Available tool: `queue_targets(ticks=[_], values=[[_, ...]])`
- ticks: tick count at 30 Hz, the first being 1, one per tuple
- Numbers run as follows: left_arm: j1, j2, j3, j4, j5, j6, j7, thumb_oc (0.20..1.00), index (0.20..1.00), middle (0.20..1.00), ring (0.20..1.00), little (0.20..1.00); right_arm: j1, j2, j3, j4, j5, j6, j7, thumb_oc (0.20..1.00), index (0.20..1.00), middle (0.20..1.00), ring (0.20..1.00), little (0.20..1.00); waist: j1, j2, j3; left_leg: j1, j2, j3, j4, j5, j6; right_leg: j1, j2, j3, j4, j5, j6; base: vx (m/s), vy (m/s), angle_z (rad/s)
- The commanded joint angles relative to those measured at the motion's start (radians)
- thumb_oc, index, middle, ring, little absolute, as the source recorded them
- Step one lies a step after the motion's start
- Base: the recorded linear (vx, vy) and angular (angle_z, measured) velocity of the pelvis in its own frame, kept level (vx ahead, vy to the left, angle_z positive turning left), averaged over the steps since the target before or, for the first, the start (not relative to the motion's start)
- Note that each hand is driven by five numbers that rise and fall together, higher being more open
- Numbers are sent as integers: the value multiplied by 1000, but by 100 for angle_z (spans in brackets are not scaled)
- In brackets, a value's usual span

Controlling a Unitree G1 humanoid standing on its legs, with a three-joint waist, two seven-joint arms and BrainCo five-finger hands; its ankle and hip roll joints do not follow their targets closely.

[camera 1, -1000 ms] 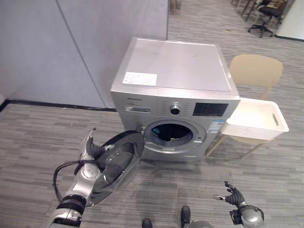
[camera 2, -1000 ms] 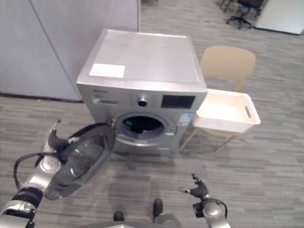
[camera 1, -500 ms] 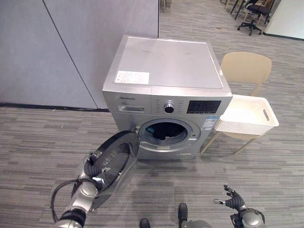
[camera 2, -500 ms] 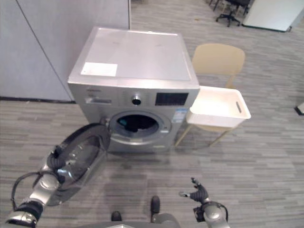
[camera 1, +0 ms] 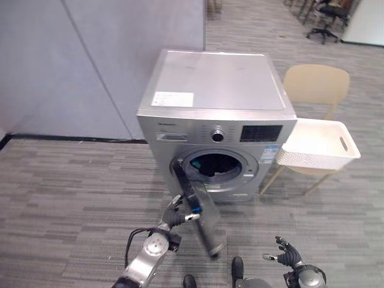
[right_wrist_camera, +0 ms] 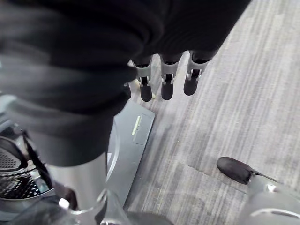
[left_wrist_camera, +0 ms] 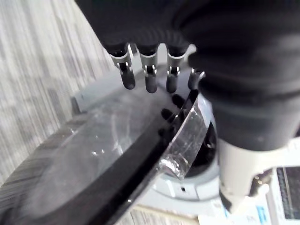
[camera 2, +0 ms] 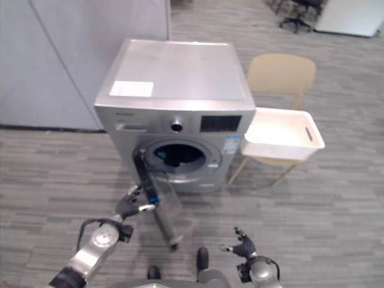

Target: Grab the laundry basket,head to the washer,open it,put in the laundry and shut it.

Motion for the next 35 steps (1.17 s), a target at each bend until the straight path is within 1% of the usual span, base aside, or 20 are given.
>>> queue_targets(ticks=[1,3,6,9,10,11,12,15,17,18,19,23,24,25,27,28,29,30,33,35], values=[[-198,-91,-9,5,-15,-87,-7,1000,1000,1000,1000,1000,-61,-54,-13,-38,-31,-9,-23,1000,1000,1000,1000,1000,-48,38,60,17,13,-37,2,-49,-25,68,2,35,48,-125,83,-26,9,-48],[-271,-92,-9,87,38,-79,34,1000,1000,1000,1000,1000,-74,-70,-9,-51,-28,-8,-28,1000,1000,1000,1000,1000,-73,47,72,1,13,-13,2,-46,-25,34,6,61,53,-116,82,-19,26,-37],[-360,-87,20,278,75,-64,96,1000,1000,1000,1000,1000,-104,-92,6,-61,-28,-9,-41,1000,1000,1000,1000,1000,-97,51,97,-31,17,30,2,-37,-26,-28,16,101,60,-98,87,-27,18,-73],[-497,-27,40,468,90,-56,141,1000,1000,1000,1000,1000,-142,-110,21,-76,-15,-18,-50,1000,1000,1000,1000,1000,-120,46,109,-81,25,62,2,-22,-29,-91,27,125,58,-73,93,-35,-5,-80],[-498,-27,40,469,90,-56,141,1000,1000,1000,1000,1000,-143,-110,21,-76,-15,-18,-50,1000,1000,1000,1000,1000,-120,46,109,-82,25,63,2,-22,-29,-92,27,126,58,-73,93,-33,-17,-55],[-545,10,45,510,92,-59,149,1000,1000,1000,1000,1000,-148,-119,21,-88,-6,-25,-54,1000,1000,1000,1000,1000,-127,43,112,-98,29,70,2,-17,-32,-106,29,129,54,-65,94,-32,-68,-55],[-619,74,61,534,75,-70,161,1000,1000,1000,1000,1000,-137,-125,15,-91,15,-44,-61,1000,1000,1000,1000,1000,-129,39,113,-126,39,66,2,-4,-42,-123,27,113,48,-59,94,-32,-68,-38],[-604,73,69,476,71,-79,172,1000,1000,1000,1000,1000,-117,-118,3,-78,18,-51,-68,1000,1000,1000,1000,1000,-124,39,109,-129,41,51,2,-2,-46,-118,24,97,46,-63,91,-2,-59,3],[-552,57,82,389,54,-93,171,1000,1000,1000,1000,1000,-104,-111,-10,-61,20,-53,-74,1000,1000,1000,1000,1000,-114,38,102,-123,41,31,2,-3,-47,-102,22,80,44,-71,86,22,-58,31],[-454,47,103,255,38,-106,159,1000,1000,1000,1000,1000,-89,-102,-27,-57,20,-51,-75,1000,1000,1000,1000,1000,-100,38,93,-110,40,16,2,-8,-47,-80,21,66,38,-79,82,23,-52,31],[-453,48,103,254,38,-105,159,1000,1000,1000,1000,1000,-89,-102,-26,-57,20,-51,-75,1000,1000,1000,1000,1000,-100,38,90,-114,40,17,2,-6,-47,-84,21,67,38,-77,81,41,-41,30],[-199,7,163,93,-9,-119,108,1000,1000,1000,1000,1000,-77,-78,-55,-41,14,-44,-70,1000,1000,1000,1000,1000,-61,36,68,-70,35,-14,2,-20,-45,-9,22,42,21,-96,75,43,-38,31],[-198,7,164,92,-9,-119,108,1000,1000,1000,1000,1000,-77,-77,-55,-41,14,-44,-70,1000,1000,1000,1000,1000,-61,35,66,-73,35,-13,2,-18,-45,-12,22,42,20,-94,74,64,-39,26],[-98,4,190,63,1,-118,81,1000,1000,1000,1000,1000,-83,-65,-71,-22,12,-38,-64,1000,1000,1000,1000,1000,-39,33,48,-56,31,-27,2,-24,-45,17,23,33,10,-99,71,43,-36,23],[-14,-2,217,60,3,-105,59,1000,1000,1000,1000,1000,-91,-59,-80,-9,7,-35,-61,1000,1000,1000,1000,1000,-20,31,37,-43,30,-40,2,-25,-44,40,23,21,4,-104,70,37,-29,23],[-12,-2,218,58,3,-105,58,1000,1000,1000,1000,1000,-91,-59,-79,-9,7,-35,-61,1000,1000,1000,1000,1000,-21,30,37,-42,30,-41,2,-26,-44,42,23,20,3,-104,70,20,-16,23],[29,-1,234,66,9,-100,48,1000,1000,1000,1000,1000,-95,-56,-84,-2,6,-32,-59,1000,1000,1000,1000,1000,-11,29,32,-35,30,-48,2,-27,-43,52,22,14,2,-108,69,23,-17,26],[86,-4,259,105,25,-84,34,1000,1000,1000,1000,1000,-105,-52,-90,15,6,-28,-56,1000,1000,1000,1000,1000,7,26,23,-27,28,-62,2,-26,-43,68,21,7,1,-112,68,24,-21,24],[136,-10,280,165,49,-69,23,1000,1000,1000,1000,1000,-108,-51,-90,23,3,-22,-49,1000,1000,1000,1000,1000,22,22,15,-14,27,-76,2,-29,-42,88,19,-9,2,-118,66,14,-4,31],[184,-23,301,269,73,-51,8,1000,1000,1000,1000,1000,-110,-47,-86,53,-2,-14,-41,1000,1000,1000,1000,1000,40,20,5,0,22,-91,2,-30,-40,110,17,-23,4,-126,64,10,20,27]])
